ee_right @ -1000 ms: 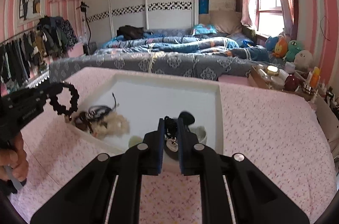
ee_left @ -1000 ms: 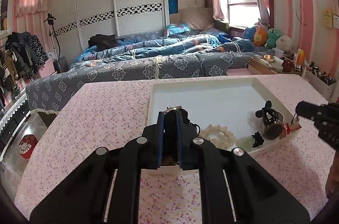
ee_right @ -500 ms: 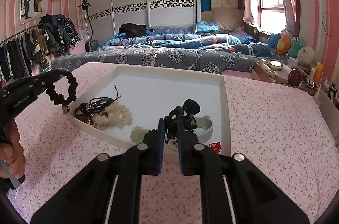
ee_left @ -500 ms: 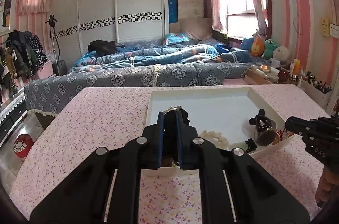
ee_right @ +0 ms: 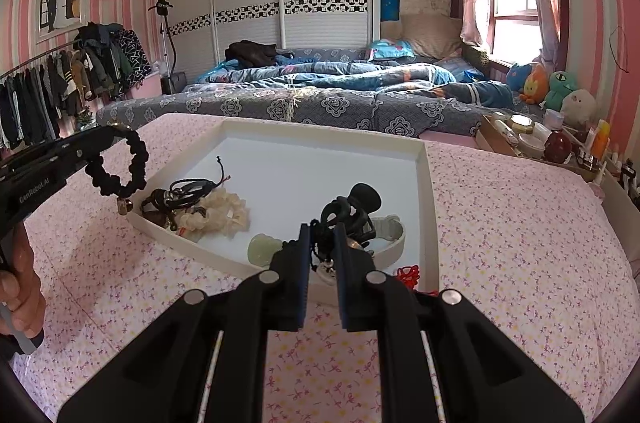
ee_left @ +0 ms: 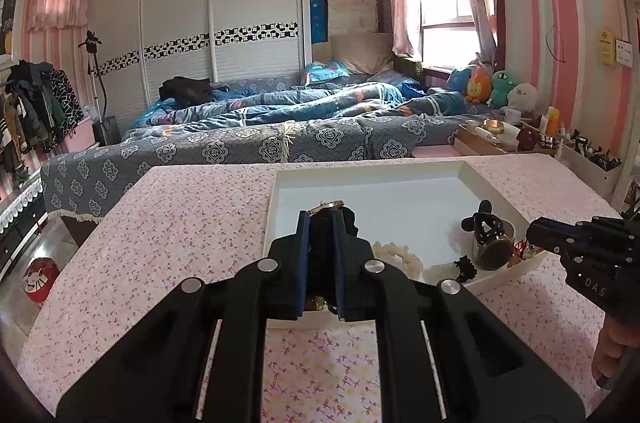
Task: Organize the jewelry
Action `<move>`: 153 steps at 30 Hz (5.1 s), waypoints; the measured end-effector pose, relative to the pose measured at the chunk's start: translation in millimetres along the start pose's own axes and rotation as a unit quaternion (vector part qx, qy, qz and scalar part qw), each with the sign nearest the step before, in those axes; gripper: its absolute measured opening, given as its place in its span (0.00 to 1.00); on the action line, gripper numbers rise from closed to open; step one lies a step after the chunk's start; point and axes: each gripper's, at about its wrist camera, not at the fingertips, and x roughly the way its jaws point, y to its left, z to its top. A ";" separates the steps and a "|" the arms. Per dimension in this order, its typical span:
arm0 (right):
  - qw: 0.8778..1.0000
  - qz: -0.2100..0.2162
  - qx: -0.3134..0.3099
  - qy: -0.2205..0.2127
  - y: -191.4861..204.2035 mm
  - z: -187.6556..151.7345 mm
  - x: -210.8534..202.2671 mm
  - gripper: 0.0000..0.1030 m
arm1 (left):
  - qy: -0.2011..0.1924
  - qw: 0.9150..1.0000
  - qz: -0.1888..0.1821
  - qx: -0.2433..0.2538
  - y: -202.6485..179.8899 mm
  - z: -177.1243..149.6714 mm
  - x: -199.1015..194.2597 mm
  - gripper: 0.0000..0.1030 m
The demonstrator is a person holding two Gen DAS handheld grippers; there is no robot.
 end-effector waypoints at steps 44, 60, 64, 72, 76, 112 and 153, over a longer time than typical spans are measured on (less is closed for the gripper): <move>1.000 0.005 0.016 -0.016 -9.4 15.2 10.9 0.11 | 0.013 0.999 -0.031 -0.021 10.0 4.6 35.2 0.09; 0.998 0.055 0.010 0.004 15.7 23.2 57.6 0.12 | 0.021 0.999 -0.044 -0.002 0.4 -8.4 51.1 0.10; 0.998 0.053 0.012 0.028 17.5 16.6 78.4 0.12 | 0.043 0.997 -0.063 0.006 -8.0 -14.6 63.9 0.11; 0.997 0.063 0.008 0.049 18.2 15.5 89.5 0.14 | 0.057 0.994 -0.083 0.035 -32.2 -22.6 69.4 0.13; 0.996 0.062 -0.003 0.059 21.7 15.5 92.5 0.15 | 0.061 0.994 -0.081 0.036 -33.0 -23.3 69.7 0.14; 0.993 -0.091 0.030 -0.063 2.4 -17.9 -15.3 0.97 | -0.058 0.998 -0.028 0.007 2.0 -22.6 4.9 0.97; 0.989 -0.095 0.017 -0.108 26.4 -29.3 -36.3 0.98 | -0.055 0.998 0.038 -0.007 18.0 -38.3 -16.2 0.97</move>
